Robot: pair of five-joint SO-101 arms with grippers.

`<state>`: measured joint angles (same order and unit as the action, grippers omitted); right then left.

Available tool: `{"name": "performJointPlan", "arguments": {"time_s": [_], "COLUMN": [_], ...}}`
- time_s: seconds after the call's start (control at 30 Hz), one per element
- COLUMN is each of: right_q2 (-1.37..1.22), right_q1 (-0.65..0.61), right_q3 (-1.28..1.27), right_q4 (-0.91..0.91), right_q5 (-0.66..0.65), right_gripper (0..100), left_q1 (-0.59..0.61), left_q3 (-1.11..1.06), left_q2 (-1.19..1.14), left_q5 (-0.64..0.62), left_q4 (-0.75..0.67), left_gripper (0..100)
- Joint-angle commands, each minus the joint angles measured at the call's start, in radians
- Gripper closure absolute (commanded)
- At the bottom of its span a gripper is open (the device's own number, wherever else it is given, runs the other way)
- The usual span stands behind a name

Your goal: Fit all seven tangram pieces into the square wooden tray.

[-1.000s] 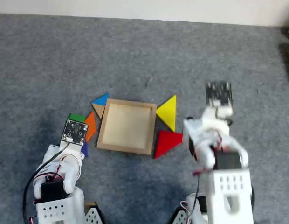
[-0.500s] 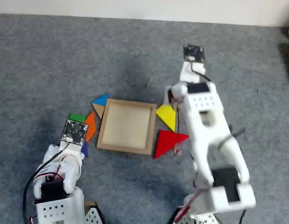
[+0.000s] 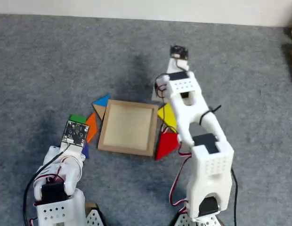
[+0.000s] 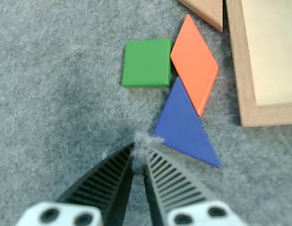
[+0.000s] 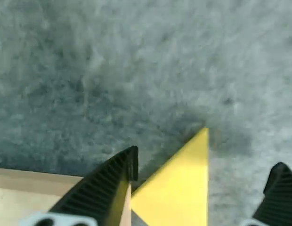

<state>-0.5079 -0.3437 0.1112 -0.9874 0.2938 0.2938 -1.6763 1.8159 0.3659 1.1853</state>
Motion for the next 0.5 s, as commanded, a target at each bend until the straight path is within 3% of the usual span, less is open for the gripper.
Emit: {"name": "performJointPlan", "arguments": {"time_s": [0.0, 0.07, 0.3, 0.47], "right_q2": [-0.018, -0.045, -0.056, -0.054], "right_q1": [-0.001, 0.028, 0.114, 0.194], "right_q3": [0.064, 0.068, 0.07, 0.084], "right_q4": [0.012, -0.035, -0.249, -0.292], "right_q5": [0.009, -0.017, -0.304, -0.423], "right_gripper": [59.8, 59.8, 59.8, 59.8], "left_q1": [0.013, 0.013, 0.013, 0.013], "left_q3": [-0.001, -0.001, -0.002, -0.004], "left_q2": [0.005, 0.005, 0.005, 0.005], "left_q5": [0.009, 0.009, 0.009, 0.009], "left_q4": [-0.002, -0.002, -0.002, -0.002], "left_gripper": [99, 99, 99, 99]}}
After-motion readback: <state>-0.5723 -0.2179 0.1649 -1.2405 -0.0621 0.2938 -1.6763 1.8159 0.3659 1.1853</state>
